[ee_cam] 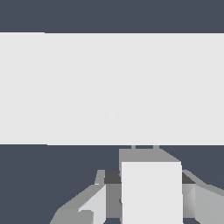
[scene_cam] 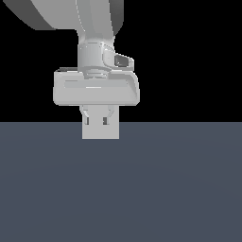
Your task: Plug the charger into the wall socket.
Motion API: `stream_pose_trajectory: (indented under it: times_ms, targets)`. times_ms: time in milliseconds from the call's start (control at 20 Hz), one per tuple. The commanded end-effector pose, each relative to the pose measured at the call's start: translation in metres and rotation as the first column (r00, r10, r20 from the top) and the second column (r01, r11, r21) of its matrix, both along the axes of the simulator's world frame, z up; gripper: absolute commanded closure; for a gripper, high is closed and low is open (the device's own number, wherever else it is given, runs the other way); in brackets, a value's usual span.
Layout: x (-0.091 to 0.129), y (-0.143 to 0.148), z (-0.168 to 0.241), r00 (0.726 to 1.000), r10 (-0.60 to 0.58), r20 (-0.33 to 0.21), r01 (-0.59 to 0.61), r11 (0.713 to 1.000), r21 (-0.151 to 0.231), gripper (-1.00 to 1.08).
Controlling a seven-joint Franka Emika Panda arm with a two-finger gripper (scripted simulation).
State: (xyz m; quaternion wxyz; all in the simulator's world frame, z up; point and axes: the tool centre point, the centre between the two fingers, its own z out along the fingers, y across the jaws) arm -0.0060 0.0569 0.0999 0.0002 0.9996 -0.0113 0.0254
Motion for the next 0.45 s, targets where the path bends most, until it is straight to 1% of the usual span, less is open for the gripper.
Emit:
stream_pose_trajectory:
  times_ms: [0, 200, 400]
  targets:
    - [0.0084, -0.0001, 0.0002, 1.000, 0.000, 0.000, 0.000, 1.000, 0.000, 1.08]
    - [0.0162, -0.0005, 0.0001, 1.000, 0.000, 0.000, 0.000, 1.000, 0.000, 1.08]
    - [0.0182, -0.0004, 0.0002, 1.000, 0.000, 0.000, 0.000, 1.000, 0.000, 1.08]
